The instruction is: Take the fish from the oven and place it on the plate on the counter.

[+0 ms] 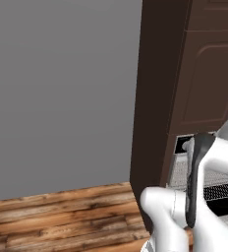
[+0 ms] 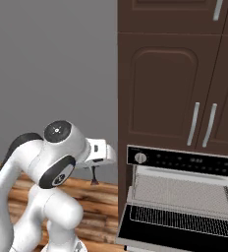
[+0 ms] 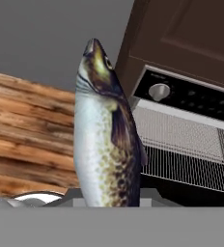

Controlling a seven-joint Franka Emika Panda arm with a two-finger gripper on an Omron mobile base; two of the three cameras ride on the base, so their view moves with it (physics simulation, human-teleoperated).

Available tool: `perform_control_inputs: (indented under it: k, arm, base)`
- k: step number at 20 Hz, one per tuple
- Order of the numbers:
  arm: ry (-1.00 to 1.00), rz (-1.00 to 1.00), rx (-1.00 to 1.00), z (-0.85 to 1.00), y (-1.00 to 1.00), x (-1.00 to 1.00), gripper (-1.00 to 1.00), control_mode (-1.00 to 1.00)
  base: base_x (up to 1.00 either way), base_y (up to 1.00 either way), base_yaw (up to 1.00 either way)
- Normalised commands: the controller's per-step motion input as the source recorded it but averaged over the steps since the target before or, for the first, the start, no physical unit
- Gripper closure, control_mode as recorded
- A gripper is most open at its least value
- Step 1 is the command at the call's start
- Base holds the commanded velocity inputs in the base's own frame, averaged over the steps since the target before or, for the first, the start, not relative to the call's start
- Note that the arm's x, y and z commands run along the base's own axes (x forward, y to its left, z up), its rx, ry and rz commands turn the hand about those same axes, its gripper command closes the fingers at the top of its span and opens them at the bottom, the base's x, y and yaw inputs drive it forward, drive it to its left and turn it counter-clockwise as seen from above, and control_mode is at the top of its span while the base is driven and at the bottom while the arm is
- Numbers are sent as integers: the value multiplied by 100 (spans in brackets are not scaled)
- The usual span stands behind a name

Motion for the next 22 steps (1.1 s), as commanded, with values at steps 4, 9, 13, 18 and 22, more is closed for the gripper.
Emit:
perform_control_inputs:
  k: [4, 9, 13, 18, 22]
  arm:
    - [12, -13, 6, 86, 63, 1, 100, -100]
    - [2, -19, 18, 43, 39, 7, 100, -100]
    - [-4, -19, 26, 16, 23, 0, 100, -100]
    - [0, -17, 11, 1, 23, 0, 100, -100]
    - [0, -14, 2, 0, 11, -1, 100, -100]
  base:
    - [0, 0, 0]
    - [0, 0, 0]
    - [0, 0, 0]
    - [0, 0, 0]
    - [0, 0, 0]
